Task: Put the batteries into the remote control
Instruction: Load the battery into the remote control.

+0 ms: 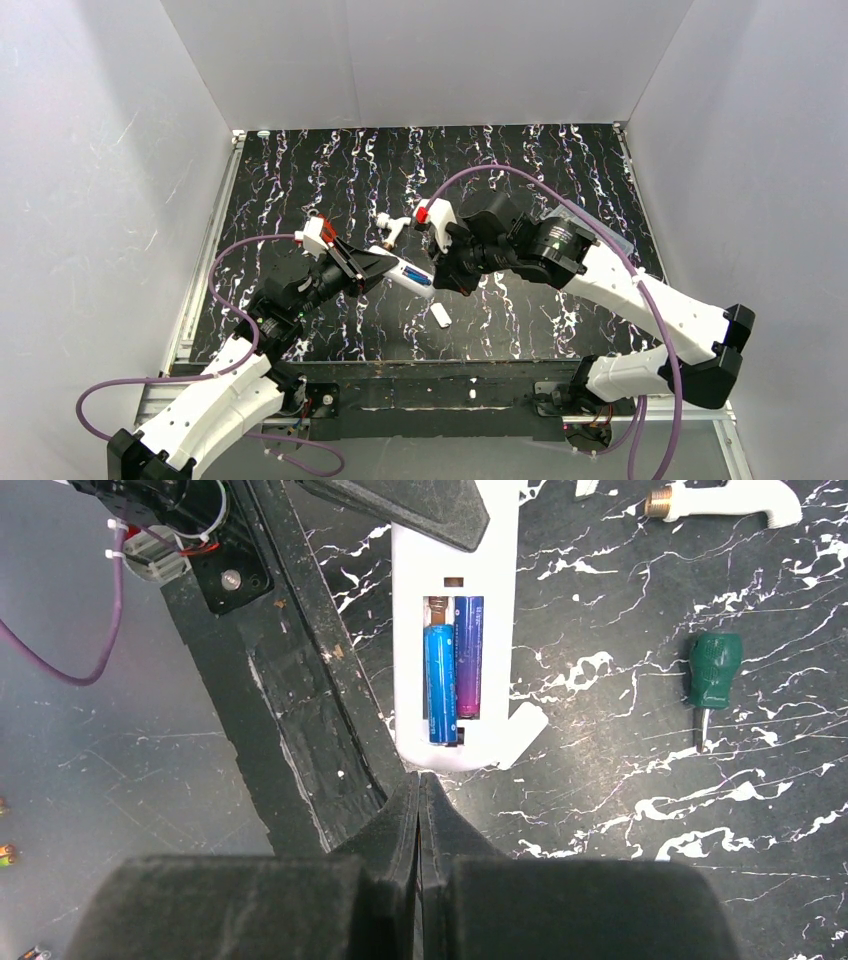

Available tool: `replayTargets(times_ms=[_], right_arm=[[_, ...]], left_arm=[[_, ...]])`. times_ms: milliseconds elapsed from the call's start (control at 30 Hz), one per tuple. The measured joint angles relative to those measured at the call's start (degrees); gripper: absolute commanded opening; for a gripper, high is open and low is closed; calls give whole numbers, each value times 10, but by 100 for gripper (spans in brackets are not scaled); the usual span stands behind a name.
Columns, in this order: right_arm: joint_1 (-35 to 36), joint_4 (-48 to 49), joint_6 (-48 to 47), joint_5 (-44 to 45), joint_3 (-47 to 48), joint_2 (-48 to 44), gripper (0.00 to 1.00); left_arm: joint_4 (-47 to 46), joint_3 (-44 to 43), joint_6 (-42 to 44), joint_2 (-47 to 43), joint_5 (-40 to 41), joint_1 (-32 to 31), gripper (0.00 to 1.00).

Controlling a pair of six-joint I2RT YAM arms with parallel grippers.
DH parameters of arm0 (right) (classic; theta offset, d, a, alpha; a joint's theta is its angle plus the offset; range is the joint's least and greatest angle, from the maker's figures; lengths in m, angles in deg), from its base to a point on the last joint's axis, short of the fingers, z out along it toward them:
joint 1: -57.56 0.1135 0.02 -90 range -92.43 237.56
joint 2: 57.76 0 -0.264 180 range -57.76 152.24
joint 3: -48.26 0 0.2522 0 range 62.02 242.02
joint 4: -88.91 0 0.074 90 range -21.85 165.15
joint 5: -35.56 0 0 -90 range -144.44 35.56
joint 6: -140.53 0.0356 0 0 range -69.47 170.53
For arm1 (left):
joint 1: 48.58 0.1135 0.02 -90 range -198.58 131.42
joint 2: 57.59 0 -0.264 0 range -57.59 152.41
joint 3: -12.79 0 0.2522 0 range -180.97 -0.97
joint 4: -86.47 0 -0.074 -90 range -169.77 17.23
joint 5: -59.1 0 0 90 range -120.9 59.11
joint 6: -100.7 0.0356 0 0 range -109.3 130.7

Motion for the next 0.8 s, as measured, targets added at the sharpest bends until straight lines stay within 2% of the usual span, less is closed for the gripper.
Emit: replayTargets(times_ms=[800], right_arm=[[-3, 4, -1, -8, 14, 26, 1]], left_arm=[[-4, -9, 0, 9, -7, 0, 0]])
